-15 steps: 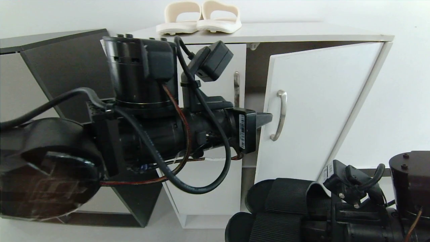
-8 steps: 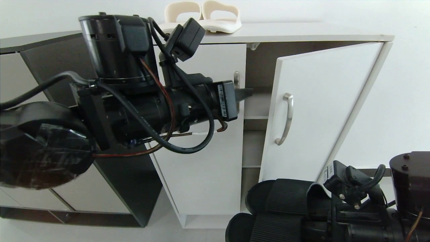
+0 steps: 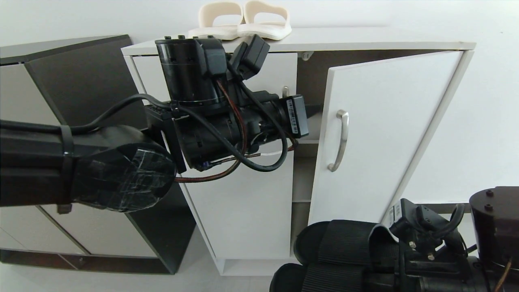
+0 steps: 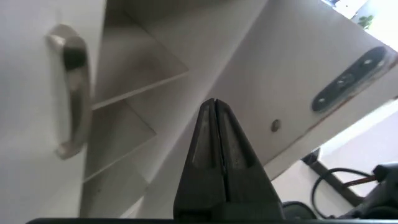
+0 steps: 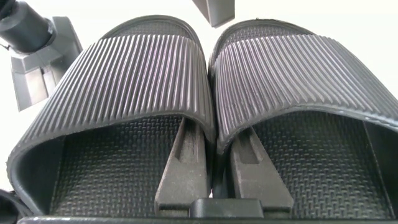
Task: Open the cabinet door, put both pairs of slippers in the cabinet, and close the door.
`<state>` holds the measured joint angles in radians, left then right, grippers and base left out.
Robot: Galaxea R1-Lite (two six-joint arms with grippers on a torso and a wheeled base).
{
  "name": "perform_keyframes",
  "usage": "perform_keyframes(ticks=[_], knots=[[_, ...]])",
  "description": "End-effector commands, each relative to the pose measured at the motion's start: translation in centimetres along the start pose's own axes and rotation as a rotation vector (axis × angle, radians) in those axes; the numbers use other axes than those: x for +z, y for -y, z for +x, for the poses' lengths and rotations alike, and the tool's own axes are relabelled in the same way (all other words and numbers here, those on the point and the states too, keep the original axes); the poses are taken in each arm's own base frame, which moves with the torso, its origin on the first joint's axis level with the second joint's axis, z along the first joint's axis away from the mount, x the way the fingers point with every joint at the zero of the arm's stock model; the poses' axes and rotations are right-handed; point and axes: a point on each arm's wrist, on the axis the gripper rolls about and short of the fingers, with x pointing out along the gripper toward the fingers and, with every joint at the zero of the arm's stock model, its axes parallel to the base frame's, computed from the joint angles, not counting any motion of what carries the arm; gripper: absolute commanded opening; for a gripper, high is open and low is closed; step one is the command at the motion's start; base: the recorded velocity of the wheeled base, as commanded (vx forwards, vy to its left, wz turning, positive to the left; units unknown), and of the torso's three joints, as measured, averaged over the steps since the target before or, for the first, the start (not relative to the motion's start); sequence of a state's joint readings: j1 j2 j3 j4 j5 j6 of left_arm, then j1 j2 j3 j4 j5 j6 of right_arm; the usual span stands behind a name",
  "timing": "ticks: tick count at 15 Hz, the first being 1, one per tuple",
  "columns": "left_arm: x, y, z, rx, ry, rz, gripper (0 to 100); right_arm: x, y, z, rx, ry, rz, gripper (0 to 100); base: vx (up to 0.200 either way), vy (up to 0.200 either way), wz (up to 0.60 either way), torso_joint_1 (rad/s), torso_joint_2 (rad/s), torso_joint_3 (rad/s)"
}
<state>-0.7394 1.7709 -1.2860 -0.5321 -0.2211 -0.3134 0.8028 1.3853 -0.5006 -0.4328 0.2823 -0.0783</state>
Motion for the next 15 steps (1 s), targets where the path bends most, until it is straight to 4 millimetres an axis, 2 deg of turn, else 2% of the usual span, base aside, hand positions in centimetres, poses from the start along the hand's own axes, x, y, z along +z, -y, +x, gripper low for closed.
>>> perform_keyframes(ticks=[1, 4, 6, 8, 9, 11, 12, 15], knots=[[-0.2, 0.3, 0.4, -0.011, -0.005, -0.016, 0, -0.2, -0.3, 0.0, 0.013, -0.007, -0.001, 0, 0.0, 0.0, 0.0, 0.0, 0.0, 0.0], [-0.5, 0.6, 0.5, -0.017, -0.013, -0.018, 0, -0.8, -0.9, -0.1, 0.048, -0.023, -0.007, 0, -0.2, 0.0, 0.0, 0.004, 0.0, 0.002], [-1.3, 2.2, 1.0, -0.058, -0.035, -0.02, 0, -1.0, -2.9, -1.3, 0.159, 0.008, -0.052, 0, -0.2, 0.0, 0.0, 0.0, 0.0, 0.002], [-2.0, 4.3, 1.1, -0.116, -0.054, -0.022, 0, -1.0, -3.4, -1.5, 0.184, 0.01, -0.066, 0, -0.2, 0.0, 0.0, 0.0, 0.0, 0.005], [-2.1, 4.8, 1.2, -0.128, -0.056, -0.021, 0, -1.0, -3.4, -1.3, 0.181, 0.006, -0.063, 0, -0.2, 0.0, 0.0, 0.007, 0.0, -0.002], [-2.1, 4.7, 1.1, -0.112, -0.051, -0.016, 0, -1.2, -3.0, -1.0, 0.161, -0.005, -0.052, 0, -0.2, 0.0, 0.0, 0.005, 0.0, 0.002], [-1.9, 4.2, 0.9, -0.082, -0.03, -0.012, 0, -1.1, -2.8, -1.0, 0.151, -0.003, -0.048, 0, 0.0, 0.0, 0.0, 0.0, 0.0, 0.0], [-0.5, 3.5, -1.6, -0.047, 0.05, 0.0, 0, -1.1, -2.4, -1.1, 0.13, 0.001, -0.041, 0, 0.0, 0.0, 0.0, 0.0, 0.0, 0.0]])
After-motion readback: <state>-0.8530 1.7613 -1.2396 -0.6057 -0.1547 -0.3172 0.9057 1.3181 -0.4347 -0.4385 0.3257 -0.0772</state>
